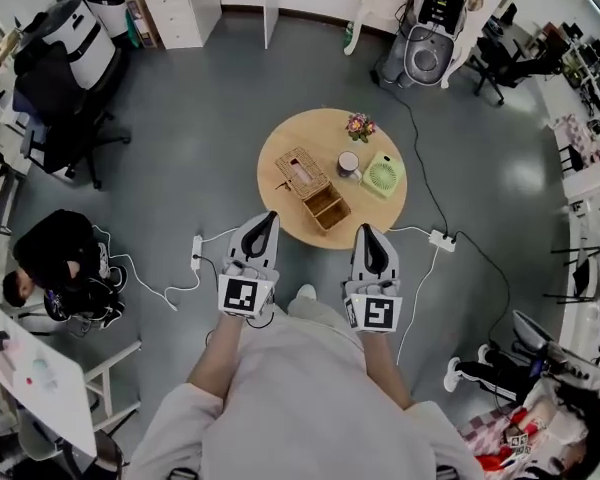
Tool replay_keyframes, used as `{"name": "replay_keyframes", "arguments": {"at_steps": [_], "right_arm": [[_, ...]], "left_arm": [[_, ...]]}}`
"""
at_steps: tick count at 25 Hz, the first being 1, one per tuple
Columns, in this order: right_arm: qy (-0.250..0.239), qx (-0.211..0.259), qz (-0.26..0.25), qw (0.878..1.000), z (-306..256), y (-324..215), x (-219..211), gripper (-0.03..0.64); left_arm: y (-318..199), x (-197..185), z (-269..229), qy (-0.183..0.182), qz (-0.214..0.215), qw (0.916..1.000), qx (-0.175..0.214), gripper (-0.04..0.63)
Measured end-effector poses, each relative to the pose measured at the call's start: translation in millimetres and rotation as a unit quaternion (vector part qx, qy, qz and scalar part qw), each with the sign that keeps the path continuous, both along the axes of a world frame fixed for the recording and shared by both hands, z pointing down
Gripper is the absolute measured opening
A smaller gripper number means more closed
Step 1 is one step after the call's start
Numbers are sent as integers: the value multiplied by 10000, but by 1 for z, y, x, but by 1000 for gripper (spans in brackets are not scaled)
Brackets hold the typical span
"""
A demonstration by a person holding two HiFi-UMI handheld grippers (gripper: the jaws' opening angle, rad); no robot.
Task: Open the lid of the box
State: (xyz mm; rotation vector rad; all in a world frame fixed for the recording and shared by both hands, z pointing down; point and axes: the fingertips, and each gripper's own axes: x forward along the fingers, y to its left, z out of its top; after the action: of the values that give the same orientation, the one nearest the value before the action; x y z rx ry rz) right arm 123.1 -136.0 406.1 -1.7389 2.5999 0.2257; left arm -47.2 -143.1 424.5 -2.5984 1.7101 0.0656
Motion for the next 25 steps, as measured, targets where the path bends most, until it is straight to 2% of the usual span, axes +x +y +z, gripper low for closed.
{"name": "replay_keyframes", "arguments": {"at_steps": [3,7,13,23,25], "right_arm": [[30,15,-175,9998,3,-26,4,-11],[60,-25,-316,9995,12,-52,10,-11],[49,-219,-230,9995,22,-83,16,-11],[232,-159,122,9995,22,-104,15,-11],[268,-200,168,9993,28,-106,13,-11]], "left_arm": [[-26,-2,7,80,-93,9999,-4,-5],[-54,-5,21,-31,-198,9998,-44,-5],[-92,-10,26,-68,-205,9997,-80,-5],[-121,-11,61,-162,775,9968,-137,-3],[-124,-7,74,-155,1229,9922,-101,98]]}}
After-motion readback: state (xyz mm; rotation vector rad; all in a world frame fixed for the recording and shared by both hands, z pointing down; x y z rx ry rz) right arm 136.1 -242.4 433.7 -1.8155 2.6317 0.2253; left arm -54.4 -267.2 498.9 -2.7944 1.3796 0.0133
